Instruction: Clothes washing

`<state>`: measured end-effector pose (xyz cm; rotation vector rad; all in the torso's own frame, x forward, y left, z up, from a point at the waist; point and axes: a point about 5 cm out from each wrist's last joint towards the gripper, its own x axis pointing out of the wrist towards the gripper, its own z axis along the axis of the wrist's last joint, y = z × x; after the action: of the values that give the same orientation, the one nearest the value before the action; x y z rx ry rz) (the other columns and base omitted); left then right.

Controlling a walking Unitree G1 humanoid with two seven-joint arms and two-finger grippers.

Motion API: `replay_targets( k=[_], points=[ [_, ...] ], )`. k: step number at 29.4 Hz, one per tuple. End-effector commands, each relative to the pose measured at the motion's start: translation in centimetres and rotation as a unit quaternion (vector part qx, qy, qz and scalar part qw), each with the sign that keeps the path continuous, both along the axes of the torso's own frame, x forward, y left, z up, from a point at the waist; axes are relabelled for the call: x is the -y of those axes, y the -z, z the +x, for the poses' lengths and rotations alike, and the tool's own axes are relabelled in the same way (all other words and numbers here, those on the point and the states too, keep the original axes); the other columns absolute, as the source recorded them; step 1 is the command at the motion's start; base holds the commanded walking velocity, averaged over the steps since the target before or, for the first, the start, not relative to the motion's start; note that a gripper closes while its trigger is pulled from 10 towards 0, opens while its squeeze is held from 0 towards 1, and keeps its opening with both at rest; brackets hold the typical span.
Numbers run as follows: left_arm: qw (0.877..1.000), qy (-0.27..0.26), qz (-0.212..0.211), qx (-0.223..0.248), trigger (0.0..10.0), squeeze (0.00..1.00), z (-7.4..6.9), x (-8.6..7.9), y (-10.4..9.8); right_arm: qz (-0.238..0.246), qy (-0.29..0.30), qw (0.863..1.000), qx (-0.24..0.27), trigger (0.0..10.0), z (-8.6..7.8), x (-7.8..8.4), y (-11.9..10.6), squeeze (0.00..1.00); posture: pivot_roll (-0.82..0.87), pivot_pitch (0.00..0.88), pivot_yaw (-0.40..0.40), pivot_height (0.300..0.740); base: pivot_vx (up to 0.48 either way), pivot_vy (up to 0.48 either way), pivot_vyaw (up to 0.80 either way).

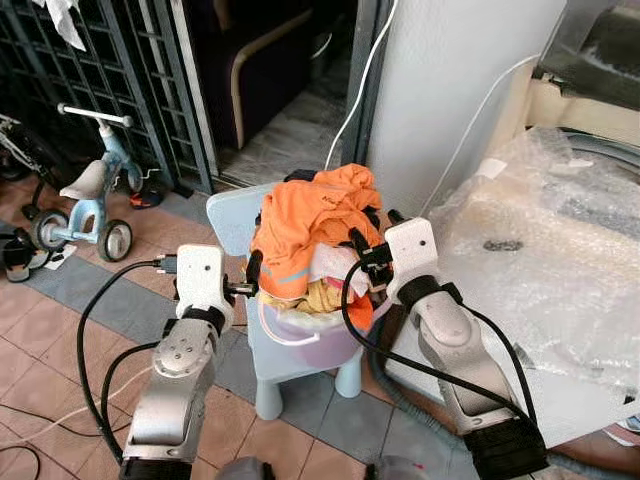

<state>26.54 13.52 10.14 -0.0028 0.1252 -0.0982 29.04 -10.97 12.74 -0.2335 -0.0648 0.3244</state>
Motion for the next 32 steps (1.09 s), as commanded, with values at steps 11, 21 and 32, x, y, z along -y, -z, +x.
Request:
replay_targets(
  k=[11, 21, 32],
  points=[
    [1.0, 0.017, 0.007, 0.013, 10.0, 0.0, -0.1, 1.0, -0.3, -0.008, -0.001, 1.0, -0.007, 10.0, 0.6, 0.2, 0.2, 0.0, -0.03, 0.027, 0.009, 0.74, 0.162, 0.0, 0.0],
    [1.0, 0.02, 0.009, 0.009, 10.0, 0.0, -0.3, 1.0, 0.1, -0.06, -0.02, 0.997, -0.033, 10.0, 0.0, 0.8, 1.9, 0.0, -0.03, 0.024, 0.011, 0.74, 0.48, 0.0, 0.0],
    [1.0, 0.031, -0.001, -0.002, 10.0, 0.0, -0.5, 1.0, 0.4, -0.088, -0.005, 0.993, -0.082, 10.0, 0.0, 1.9, 4.1, 0.0, -0.02, 0.027, 0.016, 0.74, 0.169, 0.0, 0.0]
  ],
)
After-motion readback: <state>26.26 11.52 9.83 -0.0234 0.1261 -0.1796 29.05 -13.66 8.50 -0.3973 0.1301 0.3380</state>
